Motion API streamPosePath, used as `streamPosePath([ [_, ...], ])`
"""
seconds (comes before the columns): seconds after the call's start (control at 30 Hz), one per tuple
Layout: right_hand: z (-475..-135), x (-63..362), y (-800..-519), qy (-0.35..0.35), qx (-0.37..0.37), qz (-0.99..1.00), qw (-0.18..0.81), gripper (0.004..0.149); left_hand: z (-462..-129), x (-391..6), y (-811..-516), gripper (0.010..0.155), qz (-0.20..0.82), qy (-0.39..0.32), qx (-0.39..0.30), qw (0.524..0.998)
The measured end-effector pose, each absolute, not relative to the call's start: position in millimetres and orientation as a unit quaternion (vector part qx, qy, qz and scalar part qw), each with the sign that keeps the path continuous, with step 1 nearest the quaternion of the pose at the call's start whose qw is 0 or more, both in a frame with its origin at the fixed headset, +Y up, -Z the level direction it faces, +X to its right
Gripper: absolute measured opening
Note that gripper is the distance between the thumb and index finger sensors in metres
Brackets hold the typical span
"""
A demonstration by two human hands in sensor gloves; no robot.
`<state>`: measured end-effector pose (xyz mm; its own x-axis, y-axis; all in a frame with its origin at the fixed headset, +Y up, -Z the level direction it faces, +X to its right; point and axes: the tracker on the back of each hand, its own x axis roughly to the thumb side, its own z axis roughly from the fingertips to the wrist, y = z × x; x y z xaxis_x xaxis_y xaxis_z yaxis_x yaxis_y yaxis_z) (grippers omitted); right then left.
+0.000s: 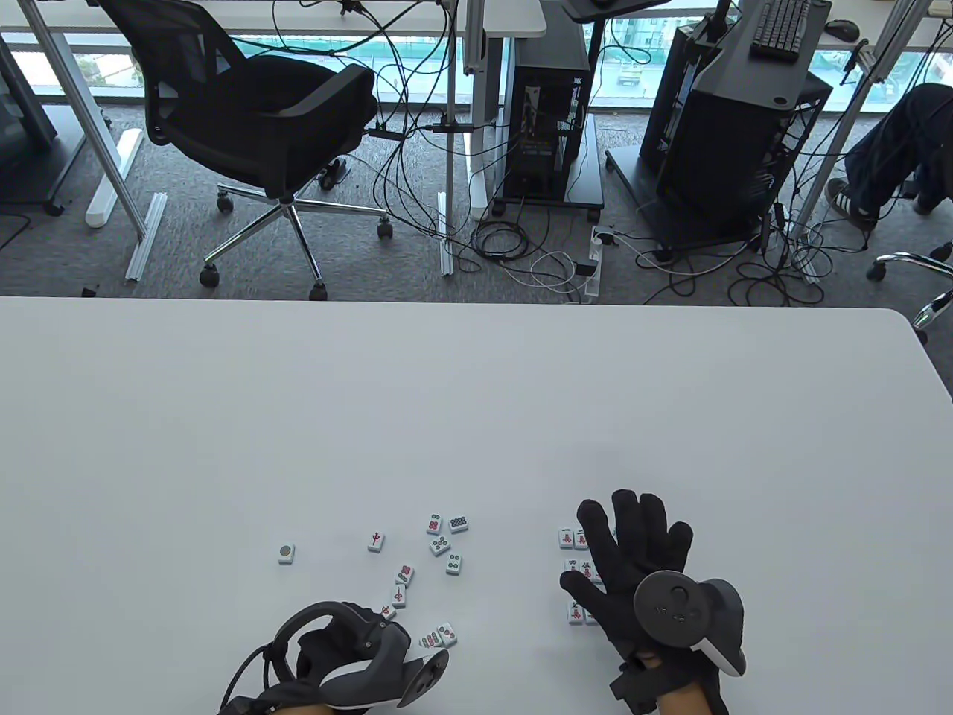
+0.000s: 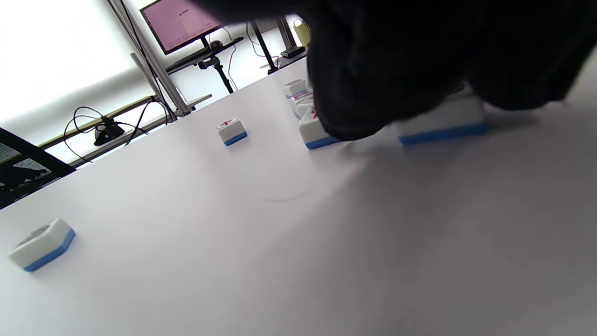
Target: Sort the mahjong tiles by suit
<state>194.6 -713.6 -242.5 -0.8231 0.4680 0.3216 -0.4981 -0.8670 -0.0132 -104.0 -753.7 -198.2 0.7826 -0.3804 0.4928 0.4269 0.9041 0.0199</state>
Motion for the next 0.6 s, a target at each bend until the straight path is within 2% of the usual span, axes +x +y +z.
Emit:
streamPosePath([
  [0.33,-243.0,194.0,-713.9,-0.045,0.155,0.954,0.254,0.076,-205.7,-113.5,-756.4,0.060,-0.126,-0.244,-0.091,0.957],
  [0.4,-243.2,194.4,-713.8,-0.047,0.154,0.953,0.256,0.076,-209.2,-119.0,-747.3,0.060,-0.112,-0.247,-0.086,0.959],
  [0.5,-243.6,194.4,-714.1,-0.046,0.154,0.952,0.260,0.076,-225.2,-134.0,-720.5,0.060,-0.119,-0.268,-0.039,0.955],
  [0.53,-243.6,194.1,-714.2,-0.045,0.154,0.953,0.258,0.076,-233.4,-142.6,-711.0,0.060,-0.129,-0.255,-0.026,0.958],
  [0.6,-243.4,193.7,-714.1,-0.045,0.154,0.953,0.256,0.076,-250.5,-157.2,-700.3,0.059,-0.138,-0.257,-0.035,0.956],
])
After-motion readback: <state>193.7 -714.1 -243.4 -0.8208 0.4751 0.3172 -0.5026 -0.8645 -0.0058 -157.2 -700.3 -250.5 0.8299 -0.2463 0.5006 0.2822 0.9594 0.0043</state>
